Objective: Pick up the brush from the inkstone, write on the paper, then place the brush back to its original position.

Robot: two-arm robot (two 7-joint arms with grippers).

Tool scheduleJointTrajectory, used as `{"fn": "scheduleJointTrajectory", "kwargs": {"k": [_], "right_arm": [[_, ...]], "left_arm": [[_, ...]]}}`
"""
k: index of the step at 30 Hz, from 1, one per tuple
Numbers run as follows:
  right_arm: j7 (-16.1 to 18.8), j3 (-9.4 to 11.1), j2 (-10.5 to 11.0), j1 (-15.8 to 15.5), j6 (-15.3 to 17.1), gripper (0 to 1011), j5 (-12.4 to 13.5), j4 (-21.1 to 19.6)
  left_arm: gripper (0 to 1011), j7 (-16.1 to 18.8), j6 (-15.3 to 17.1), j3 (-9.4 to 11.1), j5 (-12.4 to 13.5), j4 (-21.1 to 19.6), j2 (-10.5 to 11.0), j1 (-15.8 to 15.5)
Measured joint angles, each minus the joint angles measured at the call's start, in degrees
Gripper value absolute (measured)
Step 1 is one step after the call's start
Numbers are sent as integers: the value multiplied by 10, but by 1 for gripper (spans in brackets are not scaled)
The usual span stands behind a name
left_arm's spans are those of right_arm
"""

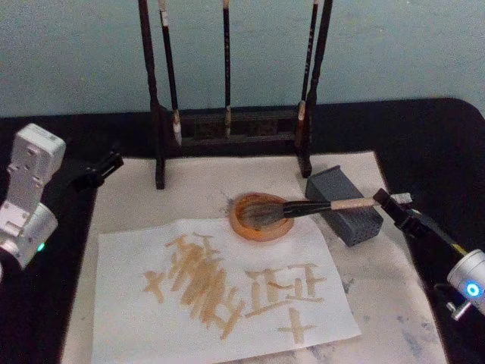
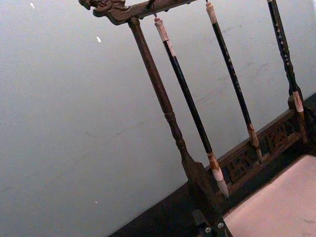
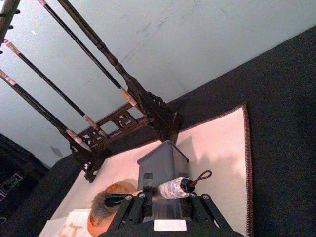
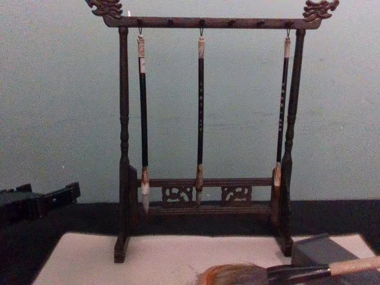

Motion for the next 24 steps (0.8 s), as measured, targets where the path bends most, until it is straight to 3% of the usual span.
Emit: {"fn": "scheduleJointTrajectory", "kwargs": {"k": [24], "right_arm": [[-2, 0, 12, -13, -17, 239, -13, -40]], "left_arm": [[1002, 0, 0, 0, 0, 0, 0, 0]]}}
